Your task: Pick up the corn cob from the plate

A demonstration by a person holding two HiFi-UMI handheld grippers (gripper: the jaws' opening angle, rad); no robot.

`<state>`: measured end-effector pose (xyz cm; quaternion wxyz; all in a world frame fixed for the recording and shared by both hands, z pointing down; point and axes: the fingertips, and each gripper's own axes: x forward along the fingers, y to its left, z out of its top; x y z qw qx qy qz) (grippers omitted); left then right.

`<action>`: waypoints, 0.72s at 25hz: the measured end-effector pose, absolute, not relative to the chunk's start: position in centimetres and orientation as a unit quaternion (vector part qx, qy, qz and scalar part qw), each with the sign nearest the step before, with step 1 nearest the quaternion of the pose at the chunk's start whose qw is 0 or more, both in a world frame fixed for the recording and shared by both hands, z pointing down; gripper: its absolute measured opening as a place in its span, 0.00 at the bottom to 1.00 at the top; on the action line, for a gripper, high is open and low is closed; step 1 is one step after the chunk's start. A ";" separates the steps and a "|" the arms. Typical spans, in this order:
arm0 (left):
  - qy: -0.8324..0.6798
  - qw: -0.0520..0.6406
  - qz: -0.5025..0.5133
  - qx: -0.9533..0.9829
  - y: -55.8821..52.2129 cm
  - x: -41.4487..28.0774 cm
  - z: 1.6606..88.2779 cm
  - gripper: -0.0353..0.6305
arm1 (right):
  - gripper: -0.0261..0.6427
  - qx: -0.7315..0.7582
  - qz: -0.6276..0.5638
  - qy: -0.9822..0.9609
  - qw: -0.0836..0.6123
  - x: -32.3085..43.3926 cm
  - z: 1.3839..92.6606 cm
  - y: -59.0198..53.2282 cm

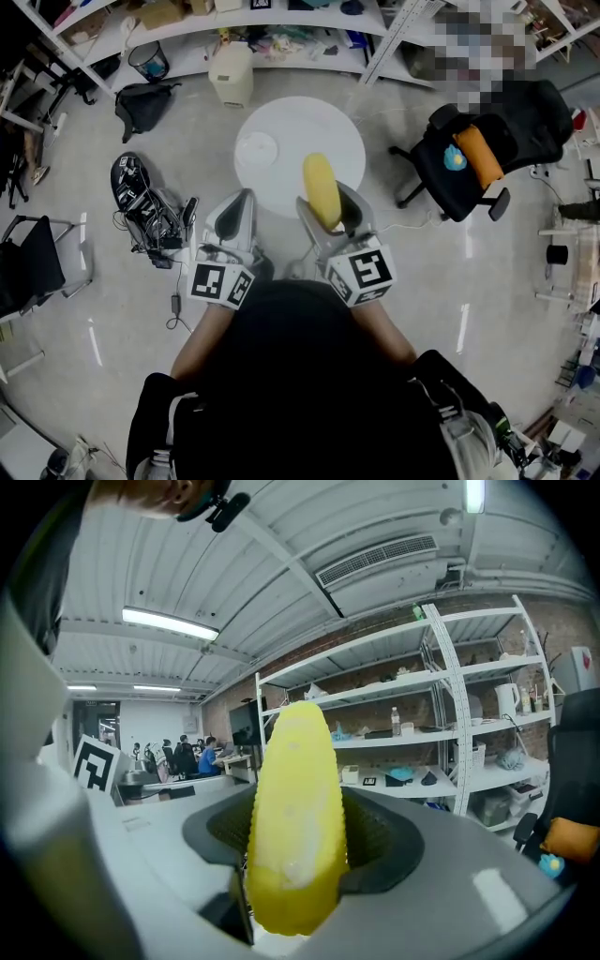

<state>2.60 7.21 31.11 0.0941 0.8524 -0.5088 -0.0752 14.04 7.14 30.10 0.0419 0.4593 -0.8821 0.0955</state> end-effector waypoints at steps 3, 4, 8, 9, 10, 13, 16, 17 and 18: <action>-0.507 0.094 -0.074 0.854 6.9 2.9 31.1 0.06 | 0.44 0.460 0.093 -0.882 0.044 14.2 30.2 6.9; -0.506 0.094 -0.074 0.854 6.8 3.0 31.1 0.06 | 0.44 0.460 0.094 -0.882 0.045 14.2 30.2 6.8; -0.507 0.095 -0.075 0.854 6.5 2.7 31.1 0.06 | 0.44 0.458 0.097 -0.882 0.045 14.0 30.4 6.5; -0.507 0.095 -0.075 0.854 6.5 2.7 31.1 0.06 | 0.44 0.458 0.097 -0.883 0.046 13.9 30.4 6.5; -0.507 0.095 -0.075 0.853 6.4 2.6 31.1 0.06 | 0.44 0.458 0.097 -0.883 0.046 13.9 30.5 6.4; -0.507 0.096 -0.076 0.853 6.4 2.7 31.1 0.06 | 0.44 0.457 0.098 -0.883 0.046 14.0 30.5 6.4; -0.506 0.096 -0.076 0.854 6.4 2.8 31.1 0.06 | 0.44 0.457 0.099 -0.883 0.048 14.1 30.5 6.4; -0.506 0.096 -0.076 0.854 6.4 2.8 31.1 0.06 | 0.44 0.456 0.099 -0.883 0.048 14.1 30.6 6.5; -0.506 0.096 -0.075 0.854 6.5 2.8 31.2 0.06 | 0.44 0.455 0.100 -0.883 0.049 14.1 30.7 6.5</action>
